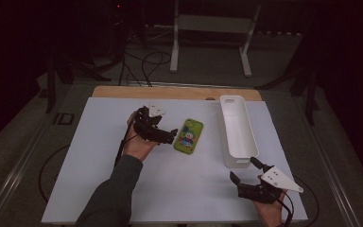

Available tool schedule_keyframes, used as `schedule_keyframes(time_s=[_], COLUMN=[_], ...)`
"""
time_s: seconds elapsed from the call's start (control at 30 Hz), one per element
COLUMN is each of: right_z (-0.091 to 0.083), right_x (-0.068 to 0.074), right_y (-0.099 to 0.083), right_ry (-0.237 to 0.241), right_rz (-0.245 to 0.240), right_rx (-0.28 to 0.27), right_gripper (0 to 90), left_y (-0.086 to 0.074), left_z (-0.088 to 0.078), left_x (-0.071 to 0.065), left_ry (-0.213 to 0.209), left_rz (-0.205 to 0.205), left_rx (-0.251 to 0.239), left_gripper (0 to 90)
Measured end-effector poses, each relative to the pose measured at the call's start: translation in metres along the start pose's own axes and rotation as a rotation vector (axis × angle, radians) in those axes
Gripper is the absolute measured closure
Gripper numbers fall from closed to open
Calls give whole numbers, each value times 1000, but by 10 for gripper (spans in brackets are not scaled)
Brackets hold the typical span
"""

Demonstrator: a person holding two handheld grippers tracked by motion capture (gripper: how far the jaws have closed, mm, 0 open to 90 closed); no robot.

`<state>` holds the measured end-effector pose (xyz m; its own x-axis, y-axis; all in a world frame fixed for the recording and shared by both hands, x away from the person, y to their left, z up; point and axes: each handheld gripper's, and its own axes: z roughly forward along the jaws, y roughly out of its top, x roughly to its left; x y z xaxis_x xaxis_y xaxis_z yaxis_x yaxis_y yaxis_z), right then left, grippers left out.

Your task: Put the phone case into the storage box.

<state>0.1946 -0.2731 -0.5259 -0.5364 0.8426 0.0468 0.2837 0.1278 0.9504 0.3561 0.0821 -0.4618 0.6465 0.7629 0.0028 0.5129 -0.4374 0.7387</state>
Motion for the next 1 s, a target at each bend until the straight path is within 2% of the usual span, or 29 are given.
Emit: schedule_keyframes(time_s=[0.27,0.53,0.77,1.0], right_z=[0,0,0,-2], right_x=[0,-1,-1,-3], right_y=[0,0,-1,-1], right_ry=[0,-2,-5,-10], right_rz=[1,6,10,17], right_rx=[0,-1,-1,-5], right_gripper=[79,79,79,79], left_y=[3,4,8,8], left_z=[9,19,30,39], left_x=[-2,-4,-10,-12], left_ry=[1,2,3,6], left_rz=[-10,-7,14,4], left_rx=[10,33,56,75], left_gripper=[0,0,0,0])
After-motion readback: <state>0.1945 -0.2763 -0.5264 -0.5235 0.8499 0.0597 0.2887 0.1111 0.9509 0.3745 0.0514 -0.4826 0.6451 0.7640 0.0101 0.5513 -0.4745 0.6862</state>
